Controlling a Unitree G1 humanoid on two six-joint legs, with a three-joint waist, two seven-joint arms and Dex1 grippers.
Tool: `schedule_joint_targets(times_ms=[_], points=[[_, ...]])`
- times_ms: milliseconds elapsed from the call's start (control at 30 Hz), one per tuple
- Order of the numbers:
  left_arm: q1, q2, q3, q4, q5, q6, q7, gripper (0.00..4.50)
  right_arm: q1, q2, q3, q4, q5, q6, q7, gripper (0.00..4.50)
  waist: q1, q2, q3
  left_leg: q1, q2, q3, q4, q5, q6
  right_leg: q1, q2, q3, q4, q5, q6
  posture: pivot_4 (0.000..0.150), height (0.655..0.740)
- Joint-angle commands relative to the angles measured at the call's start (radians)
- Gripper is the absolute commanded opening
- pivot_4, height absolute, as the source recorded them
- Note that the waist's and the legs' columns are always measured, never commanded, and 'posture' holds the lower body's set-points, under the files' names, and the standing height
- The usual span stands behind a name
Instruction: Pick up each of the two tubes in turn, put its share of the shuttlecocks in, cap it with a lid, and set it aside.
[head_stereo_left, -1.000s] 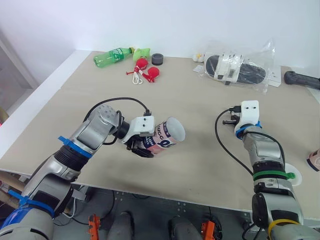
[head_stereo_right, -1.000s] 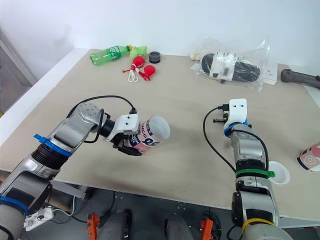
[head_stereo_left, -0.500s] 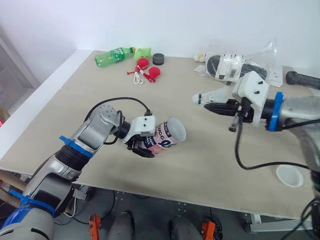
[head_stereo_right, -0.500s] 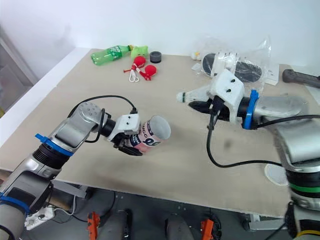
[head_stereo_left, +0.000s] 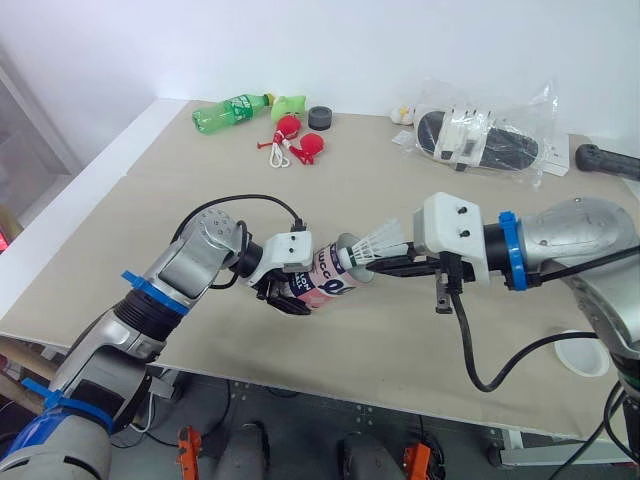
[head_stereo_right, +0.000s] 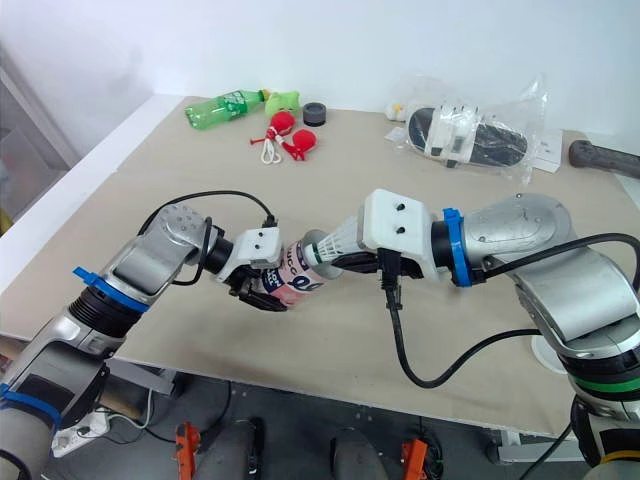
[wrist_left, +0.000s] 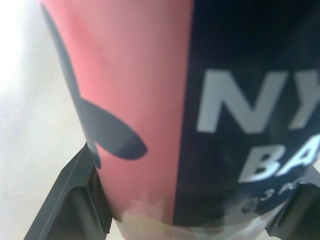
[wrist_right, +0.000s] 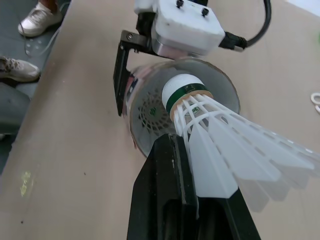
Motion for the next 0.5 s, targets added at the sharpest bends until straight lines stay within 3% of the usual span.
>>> schedule_joint_targets(times_ms=[33,167,267,333,433,500], points=[[-0.002,-0.005,-0.004,-0.006,0.003,0.011,0.011,2.96,-0.026,0.005,-0.017,-0.029,0.012,0.005,-0.001,0.93,0.001,0.000,0.000,0.000,0.000,0.000,0.000,0.000,0.000,0.000,0.000,0.000,0.000,0.000,0.000,0.150,0.7400],[0.000,-0.005,-0.005,-0.011,0.003,0.015,0.011,2.96,-0.026,0.014,-0.029,-0.031,0.028,0.002,0.004,2.78,0.002,0.000,0.000,0.000,0.000,0.000,0.000,0.000,0.000,0.000,0.000,0.000,0.000,0.000,0.000,0.150,0.7400],[0.003,-0.005,-0.004,-0.015,0.003,0.019,0.012,2.96,-0.039,-0.001,-0.044,-0.020,0.053,0.011,0.032,3.93,0.003,0.000,0.000,0.000,0.000,0.000,0.000,0.000,0.000,0.000,0.000,-0.001,0.000,0.000,0.000,0.150,0.7400],[0.005,-0.004,-0.003,-0.018,0.002,0.020,0.012,2.96,-0.073,-0.024,-0.048,0.017,0.053,0.006,0.065,3.84,0.004,0.000,0.000,0.000,0.000,0.000,0.000,0.000,0.000,0.000,0.000,-0.001,0.000,0.000,0.000,0.150,0.7400],[0.008,-0.002,-0.004,-0.018,0.002,0.018,0.012,2.96,-0.152,-0.030,-0.022,0.097,0.017,-0.031,0.101,2.93,0.004,0.000,0.000,0.000,0.000,0.000,0.000,0.000,0.000,0.000,0.000,0.000,0.000,0.000,0.000,0.150,0.7400],[0.011,-0.003,-0.007,-0.020,0.003,0.018,0.012,2.96,-0.229,-0.017,0.025,0.155,-0.019,-0.064,0.141,2.06,0.003,0.000,0.000,0.000,0.000,0.000,0.000,0.000,0.000,-0.001,0.000,0.000,0.000,0.000,0.000,0.150,0.7400]])
